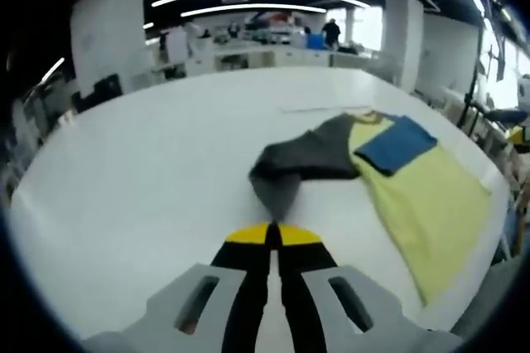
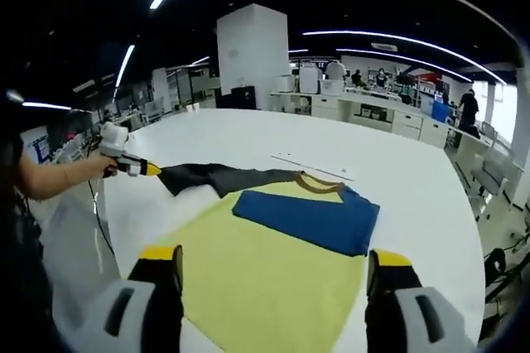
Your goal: Fold the garment on the visible template until the final outline fits inside the template.
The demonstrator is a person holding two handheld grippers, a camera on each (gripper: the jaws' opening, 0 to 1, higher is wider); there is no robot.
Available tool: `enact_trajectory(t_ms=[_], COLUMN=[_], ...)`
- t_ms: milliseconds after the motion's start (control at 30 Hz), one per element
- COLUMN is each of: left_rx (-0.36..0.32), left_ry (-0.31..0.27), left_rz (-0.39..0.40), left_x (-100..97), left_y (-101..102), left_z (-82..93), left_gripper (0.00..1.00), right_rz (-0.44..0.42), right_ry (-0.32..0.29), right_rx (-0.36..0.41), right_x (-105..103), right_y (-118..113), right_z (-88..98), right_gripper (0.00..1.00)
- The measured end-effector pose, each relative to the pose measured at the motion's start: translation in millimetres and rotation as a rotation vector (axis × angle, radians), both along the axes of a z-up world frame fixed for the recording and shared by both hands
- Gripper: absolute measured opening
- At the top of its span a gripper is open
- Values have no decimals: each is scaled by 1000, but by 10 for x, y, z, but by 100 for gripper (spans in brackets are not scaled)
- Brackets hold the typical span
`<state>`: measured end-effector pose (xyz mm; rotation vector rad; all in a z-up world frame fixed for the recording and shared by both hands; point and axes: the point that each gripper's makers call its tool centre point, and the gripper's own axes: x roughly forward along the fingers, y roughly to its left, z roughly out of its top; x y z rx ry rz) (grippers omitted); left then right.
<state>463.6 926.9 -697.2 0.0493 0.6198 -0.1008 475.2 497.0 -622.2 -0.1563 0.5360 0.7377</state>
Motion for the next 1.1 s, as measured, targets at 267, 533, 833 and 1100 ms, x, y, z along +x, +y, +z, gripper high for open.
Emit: enact_trajectory(t_ms=[267,533,833,1100], left_rx=[23,23,106,127], left_ry=[73,124,171,164], left_rz=[83,127,114,162], left_x=[-46,-55,93,183], left_y=[380,539,786,949], left_z=[-171,-338,-478,-517], left_gripper=[0,0,0,1], right_rz=[11,11,-2,-8], right_ry=[-2,14,20,42], right_rx=[-3,-18,-18,-26], right_x=[-67,-92,-90,-128], right_y=[-13,-48,-71,-77], right_z=[8,-27,-31,-99], right_gripper=[95,95,95,95])
